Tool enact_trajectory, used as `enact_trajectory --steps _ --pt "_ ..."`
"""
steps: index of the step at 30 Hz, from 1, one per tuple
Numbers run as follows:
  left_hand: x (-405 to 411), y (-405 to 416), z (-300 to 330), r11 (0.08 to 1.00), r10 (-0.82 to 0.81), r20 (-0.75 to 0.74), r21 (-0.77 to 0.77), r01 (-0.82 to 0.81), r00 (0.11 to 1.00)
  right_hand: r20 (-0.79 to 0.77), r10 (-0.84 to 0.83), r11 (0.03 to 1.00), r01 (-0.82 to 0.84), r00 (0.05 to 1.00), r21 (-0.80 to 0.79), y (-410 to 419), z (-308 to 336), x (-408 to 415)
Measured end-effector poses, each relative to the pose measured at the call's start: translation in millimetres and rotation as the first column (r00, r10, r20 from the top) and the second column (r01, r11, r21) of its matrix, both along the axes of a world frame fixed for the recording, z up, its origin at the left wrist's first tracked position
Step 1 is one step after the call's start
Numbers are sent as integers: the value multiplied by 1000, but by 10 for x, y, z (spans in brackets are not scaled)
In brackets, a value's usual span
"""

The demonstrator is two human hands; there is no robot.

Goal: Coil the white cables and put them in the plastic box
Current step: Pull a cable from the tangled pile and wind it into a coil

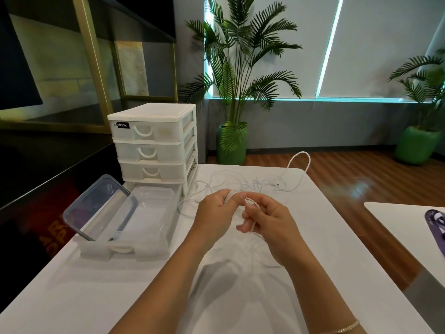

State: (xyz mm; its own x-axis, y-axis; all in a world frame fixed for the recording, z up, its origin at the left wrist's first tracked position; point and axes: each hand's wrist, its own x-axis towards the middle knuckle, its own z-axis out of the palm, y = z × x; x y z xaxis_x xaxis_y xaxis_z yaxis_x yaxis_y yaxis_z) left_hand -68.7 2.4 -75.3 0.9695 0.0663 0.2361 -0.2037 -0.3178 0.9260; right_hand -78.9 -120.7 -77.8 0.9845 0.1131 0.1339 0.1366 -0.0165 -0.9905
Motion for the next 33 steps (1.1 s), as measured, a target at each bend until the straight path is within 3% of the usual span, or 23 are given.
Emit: enact_trajectory --steps 3,6,11,19,22,27,29,31,33 --pt "-16 33 36 963 -167 -166 -239 125 972 -19 -61 997 62 998 40 -61 41 4" --pt "-45 76 73 841 -409 -260 -480 250 875 -37 -96 994 98 995 38 -70 53 6" --pt "-72 142 117 582 -643 -179 -746 323 744 -4 -131 991 131 991 -31 -110 77 11" --pt "-89 102 110 182 -653 106 -939 291 750 139 -154 957 183 978 -224 -29 54 -3" --pt "-81 71 123 118 -556 163 -955 271 815 230 -131 902 212 964 -376 -11 8 5" --pt "-41 88 186 174 -383 127 -963 207 915 227 29 850 96 973 -518 -4 -29 -18" --pt "-27 123 203 257 -317 105 -947 192 942 207 78 829 52 975 -556 -10 -16 -33" --pt "-33 134 207 468 -248 49 -868 164 968 186 116 811 15 976 -586 -13 4 -45" --pt "-49 122 199 736 -158 -1 -667 117 987 170 147 782 -9 974 -624 -15 22 -63"
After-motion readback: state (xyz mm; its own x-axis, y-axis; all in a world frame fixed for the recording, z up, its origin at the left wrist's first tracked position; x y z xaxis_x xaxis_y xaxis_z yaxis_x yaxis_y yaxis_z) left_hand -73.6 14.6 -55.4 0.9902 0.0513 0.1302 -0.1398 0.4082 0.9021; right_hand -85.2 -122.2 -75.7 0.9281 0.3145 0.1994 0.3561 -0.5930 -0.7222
